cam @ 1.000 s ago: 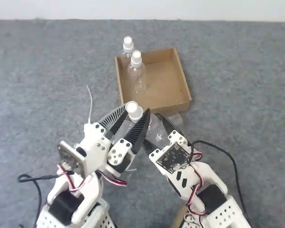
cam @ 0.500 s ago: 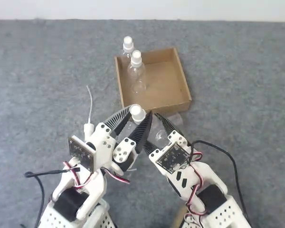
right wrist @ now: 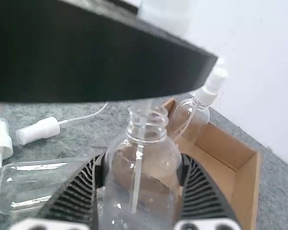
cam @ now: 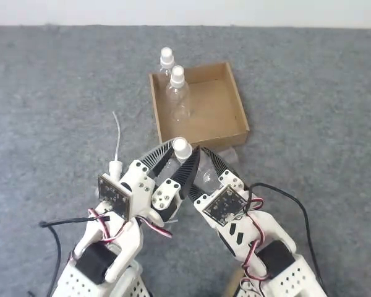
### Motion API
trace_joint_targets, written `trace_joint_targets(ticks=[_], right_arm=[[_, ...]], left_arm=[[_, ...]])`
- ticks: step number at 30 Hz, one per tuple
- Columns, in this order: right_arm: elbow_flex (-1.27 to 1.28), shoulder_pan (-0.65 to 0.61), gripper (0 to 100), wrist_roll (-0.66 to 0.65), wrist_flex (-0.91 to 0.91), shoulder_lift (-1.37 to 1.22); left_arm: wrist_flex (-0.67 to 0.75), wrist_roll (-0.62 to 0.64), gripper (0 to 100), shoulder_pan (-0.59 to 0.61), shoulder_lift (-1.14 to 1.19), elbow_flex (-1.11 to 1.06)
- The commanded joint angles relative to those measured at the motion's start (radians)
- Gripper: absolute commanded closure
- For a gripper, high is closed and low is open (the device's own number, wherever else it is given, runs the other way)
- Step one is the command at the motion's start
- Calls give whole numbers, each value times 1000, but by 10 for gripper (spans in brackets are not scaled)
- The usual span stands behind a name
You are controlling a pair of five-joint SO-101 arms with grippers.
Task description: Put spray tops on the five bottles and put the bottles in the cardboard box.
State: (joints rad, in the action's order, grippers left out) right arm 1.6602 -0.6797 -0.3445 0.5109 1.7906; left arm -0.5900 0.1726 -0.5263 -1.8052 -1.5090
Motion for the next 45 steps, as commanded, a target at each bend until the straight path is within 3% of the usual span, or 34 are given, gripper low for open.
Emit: trace_joint_targets(ticks=[1,9,18,34,45], right_arm=[[-31,-4,958,-11,-19,27],[-48,-2,958,-11,-15,27],[-87,-8,958,-9,41,27],[-87,-1,958,-9,39,27],[-81,-1,958,-9,45,27]], left_arm=[[23,0,985,-5,-12,-12],[44,2,985,68,-12,-12],[38,2,982,6,-12,-21],[35,2,867,6,-14,-24],[-98,-2,855,8,-14,76]])
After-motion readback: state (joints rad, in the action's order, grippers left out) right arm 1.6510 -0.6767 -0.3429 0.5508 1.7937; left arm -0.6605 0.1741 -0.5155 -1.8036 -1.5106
